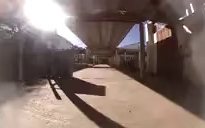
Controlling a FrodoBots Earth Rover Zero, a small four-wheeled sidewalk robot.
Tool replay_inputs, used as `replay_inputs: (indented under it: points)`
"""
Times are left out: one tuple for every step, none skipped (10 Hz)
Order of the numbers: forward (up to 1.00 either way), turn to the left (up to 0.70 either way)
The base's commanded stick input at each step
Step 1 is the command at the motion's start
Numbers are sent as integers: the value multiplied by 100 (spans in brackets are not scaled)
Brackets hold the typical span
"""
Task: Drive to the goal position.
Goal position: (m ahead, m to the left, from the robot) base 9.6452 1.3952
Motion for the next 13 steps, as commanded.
replay_inputs:
  points:
    - [100, 1]
    - [100, 1]
    - [100, 1]
    - [100, 1]
    - [100, 1]
    - [100, 1]
    - [100, 1]
    - [100, 1]
    - [100, 1]
    - [100, 1]
    - [100, 1]
    - [100, 1]
    - [100, 1]
